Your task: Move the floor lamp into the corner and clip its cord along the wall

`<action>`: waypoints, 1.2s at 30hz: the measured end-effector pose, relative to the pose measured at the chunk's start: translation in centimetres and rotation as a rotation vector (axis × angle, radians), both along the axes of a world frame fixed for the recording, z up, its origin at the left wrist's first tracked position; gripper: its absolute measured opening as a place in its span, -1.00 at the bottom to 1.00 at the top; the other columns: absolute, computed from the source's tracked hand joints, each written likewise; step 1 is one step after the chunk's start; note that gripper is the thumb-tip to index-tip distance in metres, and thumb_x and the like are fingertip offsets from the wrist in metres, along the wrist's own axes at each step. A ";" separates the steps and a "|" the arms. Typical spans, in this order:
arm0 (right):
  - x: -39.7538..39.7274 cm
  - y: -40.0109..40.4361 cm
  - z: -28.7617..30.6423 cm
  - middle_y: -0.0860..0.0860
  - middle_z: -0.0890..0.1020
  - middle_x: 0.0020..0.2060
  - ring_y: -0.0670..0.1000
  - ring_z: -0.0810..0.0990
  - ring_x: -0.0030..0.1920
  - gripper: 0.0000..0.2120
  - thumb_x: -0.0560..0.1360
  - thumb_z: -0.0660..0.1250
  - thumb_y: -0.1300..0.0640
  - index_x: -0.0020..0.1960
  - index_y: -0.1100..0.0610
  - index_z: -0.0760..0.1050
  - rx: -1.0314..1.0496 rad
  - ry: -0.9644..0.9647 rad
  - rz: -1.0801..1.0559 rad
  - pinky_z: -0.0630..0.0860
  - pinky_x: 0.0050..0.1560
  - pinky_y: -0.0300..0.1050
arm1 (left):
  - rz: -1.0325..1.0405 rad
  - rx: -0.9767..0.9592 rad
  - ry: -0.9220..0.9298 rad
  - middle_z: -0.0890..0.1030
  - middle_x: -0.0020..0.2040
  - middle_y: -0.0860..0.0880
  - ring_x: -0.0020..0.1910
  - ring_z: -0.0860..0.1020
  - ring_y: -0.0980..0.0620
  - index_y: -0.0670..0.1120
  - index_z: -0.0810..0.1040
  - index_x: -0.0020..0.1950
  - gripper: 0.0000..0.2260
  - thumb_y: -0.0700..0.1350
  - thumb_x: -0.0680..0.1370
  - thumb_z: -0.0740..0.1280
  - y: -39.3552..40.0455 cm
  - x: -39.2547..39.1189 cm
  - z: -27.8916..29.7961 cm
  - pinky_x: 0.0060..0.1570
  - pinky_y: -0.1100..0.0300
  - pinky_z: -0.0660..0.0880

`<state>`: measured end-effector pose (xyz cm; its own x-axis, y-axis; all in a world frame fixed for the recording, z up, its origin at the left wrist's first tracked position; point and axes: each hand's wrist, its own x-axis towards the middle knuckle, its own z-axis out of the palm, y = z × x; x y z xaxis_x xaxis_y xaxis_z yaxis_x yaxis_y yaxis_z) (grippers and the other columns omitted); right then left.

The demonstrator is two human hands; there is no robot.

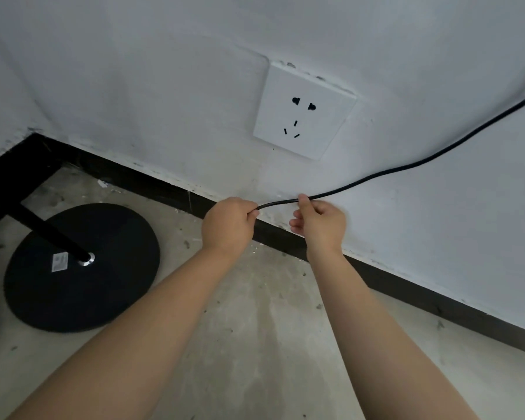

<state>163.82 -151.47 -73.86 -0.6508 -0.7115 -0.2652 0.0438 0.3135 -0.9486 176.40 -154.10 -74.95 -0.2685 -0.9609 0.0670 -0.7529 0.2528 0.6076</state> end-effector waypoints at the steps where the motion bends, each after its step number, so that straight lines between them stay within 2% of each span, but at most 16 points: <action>1: 0.0 0.0 -0.1 0.02 0.51 -0.45 -0.17 0.47 -0.66 -0.73 0.50 0.25 0.12 -0.36 0.15 0.45 0.015 0.024 0.019 0.49 -0.60 -0.40 | 0.005 0.001 -0.006 0.59 -0.15 -0.23 -0.11 0.52 -0.19 -0.22 0.62 -0.06 -0.80 -0.18 0.56 0.22 0.0 -0.1 -0.1 -0.30 0.14 0.30; 3: 0.1 0.1 -0.2 0.00 0.51 -0.44 -0.13 0.49 -0.61 -0.77 0.53 0.19 0.12 -0.26 0.18 0.44 0.053 0.076 0.062 0.48 -0.61 -0.40 | 0.010 0.012 0.003 0.61 -0.13 -0.22 -0.11 0.53 -0.18 -0.20 0.62 -0.05 -0.80 -0.17 0.57 0.22 -0.2 -0.4 -0.4 -0.31 0.18 0.26; 5: 0.2 0.0 -0.2 -0.02 0.51 -0.43 -0.10 0.50 -0.57 -0.78 0.54 0.15 0.11 -0.22 0.18 0.43 0.081 0.130 0.087 0.47 -0.62 -0.40 | 0.029 0.041 0.032 0.64 -0.11 -0.21 -0.10 0.55 -0.17 -0.17 0.63 -0.01 -0.81 -0.17 0.57 0.23 -0.5 -0.6 -0.5 -0.28 0.16 0.34; 7: 0.2 -0.1 -0.2 -0.02 0.51 -0.43 -0.11 0.50 -0.57 -0.78 0.55 0.14 0.11 -0.20 0.18 0.43 0.099 0.160 0.094 0.47 -0.62 -0.40 | 0.050 0.088 0.045 0.66 -0.09 -0.20 -0.08 0.57 -0.17 -0.16 0.63 0.00 -0.81 -0.16 0.57 0.23 -0.8 -0.9 -0.7 -0.22 0.15 0.42; 9: 0.2 -0.2 -0.1 -0.01 0.51 -0.42 -0.10 0.51 -0.56 -0.79 0.55 0.14 0.11 -0.18 0.19 0.43 0.106 0.143 0.091 0.48 -0.62 -0.40 | 0.093 0.094 0.009 0.66 -0.08 -0.16 -0.06 0.57 -0.16 -0.14 0.62 -0.04 -0.81 -0.12 0.57 0.23 -1.2 -1.1 -0.7 -0.11 0.12 0.41; 12: 0.2 -0.1 0.0 0.00 0.52 -0.40 -0.06 0.53 -0.51 -0.80 0.55 0.15 0.11 -0.16 0.20 0.44 0.117 0.056 0.072 0.50 -0.60 -0.38 | 0.185 -0.011 -0.025 0.66 -0.10 -0.09 -0.03 0.54 -0.11 -0.10 0.62 -0.07 -0.83 -0.10 0.56 0.25 -1.7 -1.8 -0.3 0.12 0.03 0.30; 17: 0.2 0.3 0.4 0.03 0.53 -0.40 -0.05 0.53 -0.52 -0.77 0.55 0.15 0.11 -0.23 0.16 0.44 0.095 -0.053 0.053 0.49 -0.61 -0.37 | 0.216 -0.162 0.025 0.63 -0.02 -0.11 0.04 0.49 -0.12 -0.15 0.59 -0.02 -0.85 -0.13 0.55 0.26 -1.7 -2.0 -0.5 0.19 0.03 0.16; 21: -0.2 0.6 0.7 0.04 0.53 -0.42 -0.09 0.53 -0.55 -0.70 0.55 0.14 0.05 -0.32 0.11 0.44 0.130 -0.083 0.098 0.51 -0.59 -0.34 | 0.169 -0.222 -0.004 0.62 0.01 -0.14 0.14 0.45 -0.15 -0.16 0.60 -0.01 -0.87 -0.18 0.51 0.31 -1.4 -1.3 -0.4 0.37 -0.12 0.06; 24: -0.4 1.0 1.0 0.04 0.54 -0.42 -0.04 0.54 -0.47 -0.69 0.55 0.13 0.05 -0.30 0.13 0.46 0.178 -0.078 0.153 0.53 -0.55 -0.32 | 0.130 -0.211 0.002 0.60 0.09 -0.18 0.18 0.43 -0.17 -0.19 0.59 0.05 -0.83 -0.25 0.50 0.29 -1.4 -0.6 -0.1 0.36 -0.12 0.12; 27: -0.6 1.5 1.2 0.04 0.53 -0.43 -0.03 0.52 -0.46 -0.71 0.54 0.16 0.11 -0.33 0.13 0.45 0.185 -0.041 0.214 0.51 -0.58 -0.36 | 0.080 -0.215 0.021 0.59 0.10 -0.19 0.16 0.45 -0.17 -0.20 0.59 0.06 -0.81 -0.25 0.48 0.28 -0.8 -0.1 0.4 0.22 0.00 0.28; 29: -0.8 1.9 1.6 0.03 0.53 -0.43 -0.03 0.51 -0.45 -0.71 0.53 0.17 0.14 -0.35 0.12 0.44 0.222 -0.013 0.275 0.49 -0.59 -0.37 | 0.062 -0.229 0.058 0.60 0.08 -0.22 0.14 0.46 -0.19 -0.24 0.59 0.04 -0.81 -0.29 0.46 0.29 -0.1 0.0 1.3 0.15 0.00 0.34; 33: -1.6 2.6 3.2 0.02 0.53 -0.40 -0.04 0.51 -0.43 -0.77 0.52 0.18 0.15 -0.29 0.15 0.45 0.284 0.049 0.465 0.49 -0.55 -0.35 | 0.012 -0.430 0.153 0.59 0.03 -0.34 0.06 0.51 -0.33 -0.33 0.57 0.03 -0.75 -0.41 0.36 0.33 0.4 -0.2 4.2 0.05 -0.12 0.49; 36: -2.4 2.8 5.5 0.01 0.54 -0.38 -0.05 0.52 -0.41 -0.77 0.53 0.18 0.13 -0.28 0.13 0.46 0.288 0.134 0.547 0.50 -0.43 -0.31 | 0.006 -0.610 0.152 0.53 0.12 -0.41 0.12 0.47 -0.42 -0.37 0.52 0.10 -0.66 -0.43 0.32 0.34 0.3 -0.4 7.1 0.15 -0.18 0.43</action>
